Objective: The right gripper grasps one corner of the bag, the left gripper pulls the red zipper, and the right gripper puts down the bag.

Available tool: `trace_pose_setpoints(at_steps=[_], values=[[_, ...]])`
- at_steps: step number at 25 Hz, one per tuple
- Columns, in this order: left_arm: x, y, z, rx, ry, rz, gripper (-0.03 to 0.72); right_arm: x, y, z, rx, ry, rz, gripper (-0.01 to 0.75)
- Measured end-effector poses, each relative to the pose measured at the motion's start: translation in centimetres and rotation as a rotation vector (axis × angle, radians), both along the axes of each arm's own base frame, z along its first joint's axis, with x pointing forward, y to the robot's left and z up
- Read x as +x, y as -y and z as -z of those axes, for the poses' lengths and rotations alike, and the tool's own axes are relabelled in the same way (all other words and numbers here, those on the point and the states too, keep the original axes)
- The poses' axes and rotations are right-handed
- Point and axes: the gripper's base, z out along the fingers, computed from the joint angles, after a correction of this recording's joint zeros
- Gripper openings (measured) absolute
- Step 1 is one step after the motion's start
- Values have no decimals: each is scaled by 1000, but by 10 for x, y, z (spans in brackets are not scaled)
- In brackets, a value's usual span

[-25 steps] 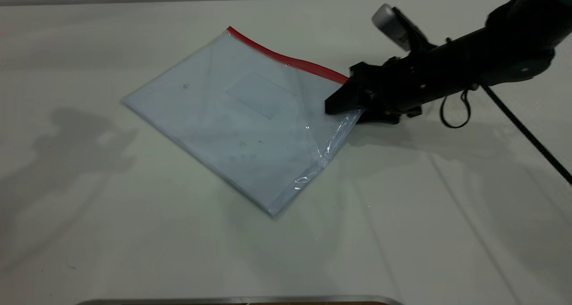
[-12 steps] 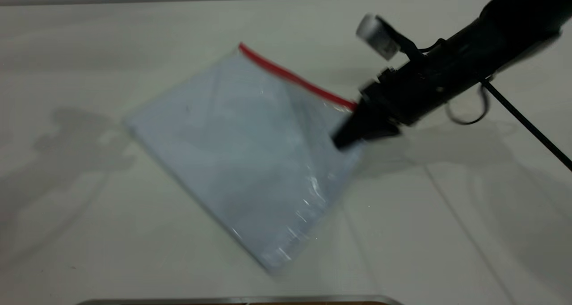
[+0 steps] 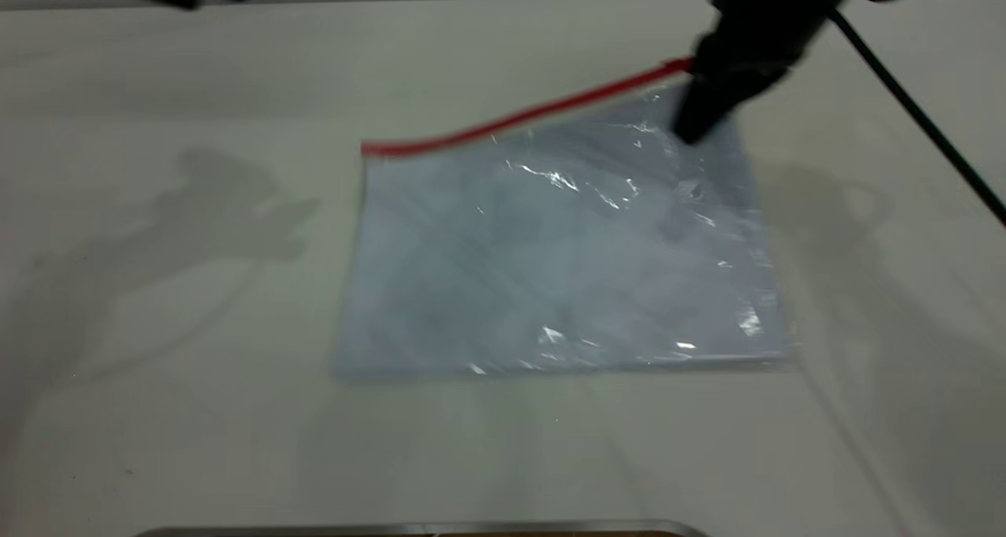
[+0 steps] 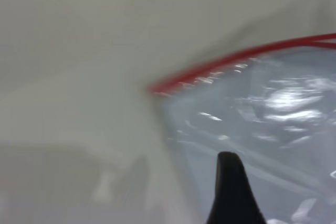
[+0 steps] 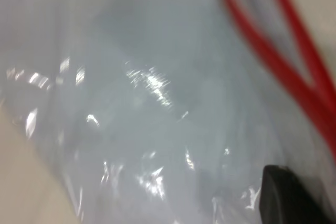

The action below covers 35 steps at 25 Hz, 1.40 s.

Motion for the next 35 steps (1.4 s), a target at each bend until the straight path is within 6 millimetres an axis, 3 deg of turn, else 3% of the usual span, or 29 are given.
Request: trace_pose_setpoints(at_steps=[5,15,23,28,31,35], values=[[26,35,16,-79,38,286,538,-10,-35,-2,40,29,-69,34],[58,76,52,-257,10,627,538,-24,-63,-11,232,12,-220,34],[47,108,53,-302,-16,798,538,-27,-70,-17,329,-10,-236,34],[42,117,54,-284,-19,841,533,-27,-70,-17,334,-11,-233,34],[42,118,54,-280,-15,840,496,-27,-70,-17,334,-12,-234,34],[43,118,55,-267,-6,829,378,-28,-70,-17,335,-13,-234,34]])
